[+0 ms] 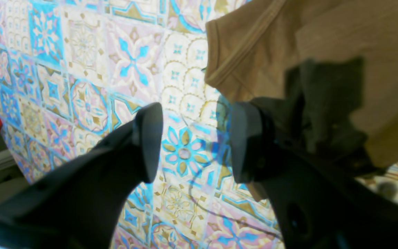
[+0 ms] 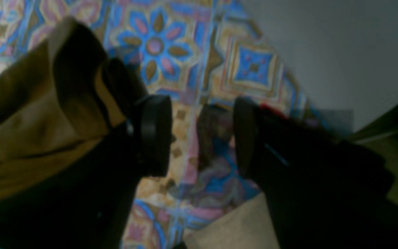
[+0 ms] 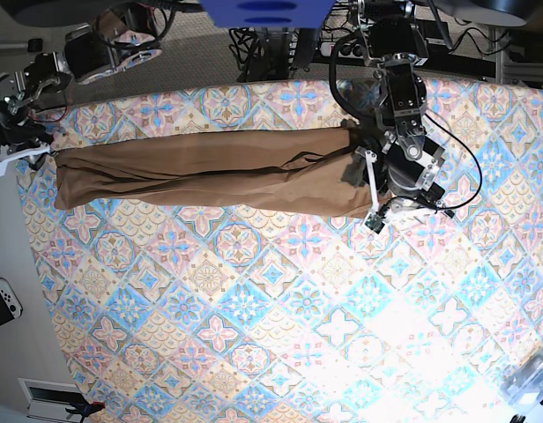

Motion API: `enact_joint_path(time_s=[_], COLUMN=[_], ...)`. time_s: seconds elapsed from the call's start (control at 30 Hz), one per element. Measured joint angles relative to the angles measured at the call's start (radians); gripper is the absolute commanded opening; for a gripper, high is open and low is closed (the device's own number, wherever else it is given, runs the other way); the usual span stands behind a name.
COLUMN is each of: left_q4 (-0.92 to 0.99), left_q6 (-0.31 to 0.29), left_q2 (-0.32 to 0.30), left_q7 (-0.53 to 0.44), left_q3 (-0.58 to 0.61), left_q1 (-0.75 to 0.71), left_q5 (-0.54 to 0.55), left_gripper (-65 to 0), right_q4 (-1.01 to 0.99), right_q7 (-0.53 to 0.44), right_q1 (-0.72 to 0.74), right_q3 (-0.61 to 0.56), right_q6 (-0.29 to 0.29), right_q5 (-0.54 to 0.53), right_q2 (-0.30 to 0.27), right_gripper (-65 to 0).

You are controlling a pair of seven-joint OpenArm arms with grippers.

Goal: Layout the t-shirt on the table in an organized manner, then fold the t-shirt properly
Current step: 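Hold the strip ends and straighten the folded shirt with both grippers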

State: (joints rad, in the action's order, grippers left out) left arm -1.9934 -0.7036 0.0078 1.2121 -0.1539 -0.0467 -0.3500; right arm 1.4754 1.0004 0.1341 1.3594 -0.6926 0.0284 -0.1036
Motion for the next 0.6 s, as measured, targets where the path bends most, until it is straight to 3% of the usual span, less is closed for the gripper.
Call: enact_joint_path(time_s=[0.13, 0.27, 0.6], left_q4=[0.0, 0.0, 0.0], left_q6=[0.0, 0.0, 0.0], left_q2=[0.0, 0.0, 0.0], left_q7=[0.001, 0.001, 0.004], left_q3=[0.0, 0.0, 0.0], left_q1=[0.0, 0.0, 0.0], left_q5=[0.001, 0.001, -0.003], left_gripper=[-34.4, -34.4, -34.4], right_q4=[-0.108, -0.212, -0.24], right_q7=[0.041, 0.018, 0.023], right_q1=[0.007, 0.005, 0.062], right_q3=[-0.004, 0.002, 0.0], right_q6=[0.0, -0.005, 0.002], right_q5=[-0.008, -0.047, -0.029], right_q2=[-0.006, -0.024, -0.025], right_gripper=[-37.4, -37.4, -37.4])
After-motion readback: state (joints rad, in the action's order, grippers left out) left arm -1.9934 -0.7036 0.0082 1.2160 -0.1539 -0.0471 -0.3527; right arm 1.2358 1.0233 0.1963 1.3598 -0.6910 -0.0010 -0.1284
